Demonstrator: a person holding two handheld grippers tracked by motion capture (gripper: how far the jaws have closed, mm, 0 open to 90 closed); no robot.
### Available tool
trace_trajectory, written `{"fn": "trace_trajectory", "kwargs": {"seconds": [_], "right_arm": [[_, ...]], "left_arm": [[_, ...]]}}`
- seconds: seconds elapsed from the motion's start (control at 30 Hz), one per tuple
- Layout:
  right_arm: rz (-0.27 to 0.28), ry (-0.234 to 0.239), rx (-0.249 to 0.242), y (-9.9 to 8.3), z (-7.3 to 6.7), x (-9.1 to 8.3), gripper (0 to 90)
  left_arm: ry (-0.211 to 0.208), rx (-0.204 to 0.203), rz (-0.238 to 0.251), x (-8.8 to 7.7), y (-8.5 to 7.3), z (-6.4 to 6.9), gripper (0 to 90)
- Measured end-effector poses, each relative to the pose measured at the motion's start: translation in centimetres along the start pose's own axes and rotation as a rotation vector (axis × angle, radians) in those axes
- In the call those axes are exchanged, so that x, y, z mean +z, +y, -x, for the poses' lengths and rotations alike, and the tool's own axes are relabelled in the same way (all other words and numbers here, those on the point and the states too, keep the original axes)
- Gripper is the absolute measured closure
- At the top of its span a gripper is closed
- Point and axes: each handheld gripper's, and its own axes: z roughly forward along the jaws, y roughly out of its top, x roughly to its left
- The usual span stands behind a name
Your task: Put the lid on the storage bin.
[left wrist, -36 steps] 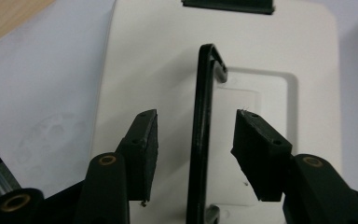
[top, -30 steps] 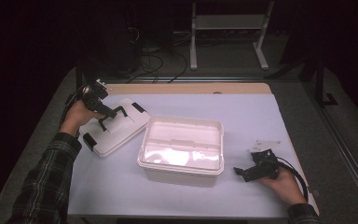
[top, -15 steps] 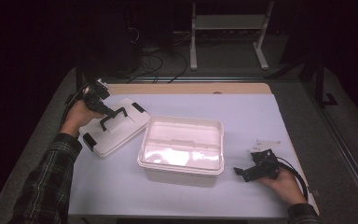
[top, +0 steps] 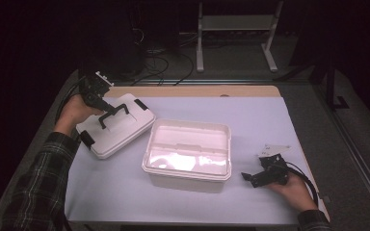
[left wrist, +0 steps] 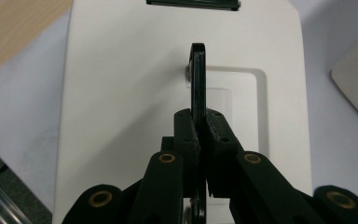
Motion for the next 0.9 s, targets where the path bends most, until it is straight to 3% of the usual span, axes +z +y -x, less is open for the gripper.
{"fn": "trace_trajectory", "kwargs": {"seconds": [0.2,0.53,0.7,0.9], "right_arm": [[0.0,0.0,0.0,0.0,0.0,0.0,0.7],[0.001,0.0,0.0,0.0,0.0,0.0,0.7],[0.001,0.0,0.001,0.0,0.0,0.0,0.7],[0.001,0.0,0.001,0.0,0.0,0.0,0.7]], "left_arm": [[0.008,-0.001,0.037,-2.6,0.8,0.3,84.1],[-0.025,0.027,0.091,-5.8,1.6,1.1,84.1],[-0.052,0.05,0.116,-7.1,2.1,2.0,84.1],[-0.098,0.112,0.125,-8.1,3.0,3.6,84.1]]}}
